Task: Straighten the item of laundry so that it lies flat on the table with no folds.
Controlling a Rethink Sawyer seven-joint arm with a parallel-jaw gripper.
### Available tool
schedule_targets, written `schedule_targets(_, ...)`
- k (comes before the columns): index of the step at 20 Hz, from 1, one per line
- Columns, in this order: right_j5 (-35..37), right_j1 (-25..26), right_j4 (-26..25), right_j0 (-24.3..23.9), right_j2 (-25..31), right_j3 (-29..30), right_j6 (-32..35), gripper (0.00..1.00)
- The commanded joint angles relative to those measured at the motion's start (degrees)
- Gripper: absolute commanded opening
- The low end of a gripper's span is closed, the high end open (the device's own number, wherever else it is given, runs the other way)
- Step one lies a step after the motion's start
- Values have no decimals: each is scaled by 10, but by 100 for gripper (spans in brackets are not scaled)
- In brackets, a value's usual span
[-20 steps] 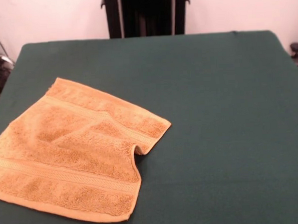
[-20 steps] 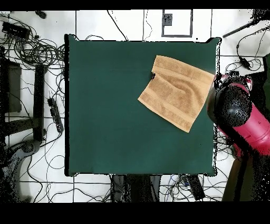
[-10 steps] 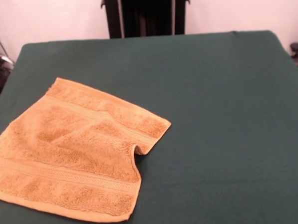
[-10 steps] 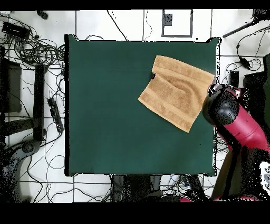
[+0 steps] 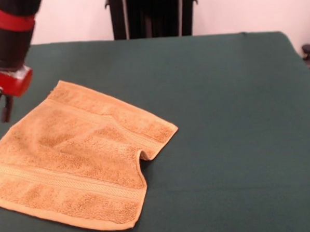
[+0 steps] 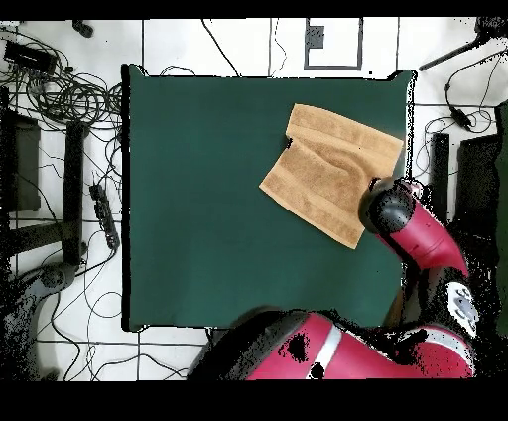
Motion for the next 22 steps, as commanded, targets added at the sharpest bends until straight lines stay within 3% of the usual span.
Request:
schedule_targets(1,-36,48,43,41,11,21,198,100)
schedule_targets(6,-83,64,56,48,5,25,203,100)
schedule_targets(12,-77,82,104,74,-26,19,207,100)
schedule_targets(22,-117,103,130,64,2,8,187,100)
